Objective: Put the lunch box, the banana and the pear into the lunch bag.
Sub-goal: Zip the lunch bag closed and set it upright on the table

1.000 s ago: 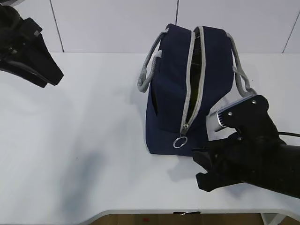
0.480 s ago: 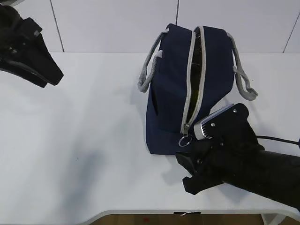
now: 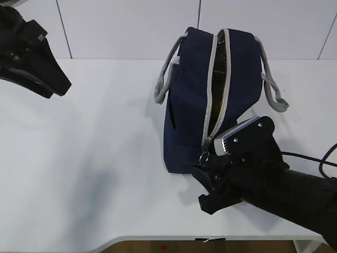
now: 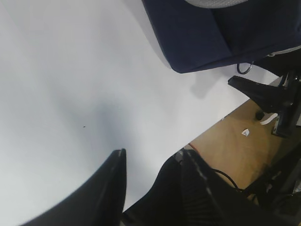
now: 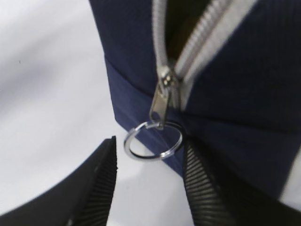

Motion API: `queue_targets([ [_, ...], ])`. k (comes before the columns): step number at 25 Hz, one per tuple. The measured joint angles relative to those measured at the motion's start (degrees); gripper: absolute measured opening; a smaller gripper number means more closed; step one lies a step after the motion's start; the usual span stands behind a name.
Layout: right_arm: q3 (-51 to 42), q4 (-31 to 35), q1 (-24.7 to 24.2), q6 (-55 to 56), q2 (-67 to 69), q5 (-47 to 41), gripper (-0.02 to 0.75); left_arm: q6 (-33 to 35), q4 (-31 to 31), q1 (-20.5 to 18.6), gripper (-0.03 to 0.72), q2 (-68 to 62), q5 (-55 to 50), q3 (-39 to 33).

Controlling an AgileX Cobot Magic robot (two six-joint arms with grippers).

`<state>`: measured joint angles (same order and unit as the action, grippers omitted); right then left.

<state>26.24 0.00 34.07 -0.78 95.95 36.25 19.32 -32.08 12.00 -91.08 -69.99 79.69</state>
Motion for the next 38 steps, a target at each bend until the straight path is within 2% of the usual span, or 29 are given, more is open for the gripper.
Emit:
queue_targets([
  [4,0.00,0.00,0.00,0.12,0.11,3.10,0.380,0.00,0.00,0.00,0.299,0.00,0.00,0.00],
  [15,0.00,-1.37,0.00,0.12,0.11,3.89,0.376,0.00,0.00,0.00,0.299,0.00,0.00,0.00],
  [24,0.00,-1.50,0.00,0.12,0.11,4.12,0.234,0.00,0.00,0.00,0.298,0.00,0.00,0.00],
  [30,0.00,-1.50,0.00,0.22,0.11,4.12,0.216,0.00,0.00,0.00,0.298,0.00,0.00,0.00],
  [38,0.00,-1.50,0.00,1.22,0.11,2.67,0.153,0.00,0.00,0.00,0.292,0.00,0.00,0.00],
])
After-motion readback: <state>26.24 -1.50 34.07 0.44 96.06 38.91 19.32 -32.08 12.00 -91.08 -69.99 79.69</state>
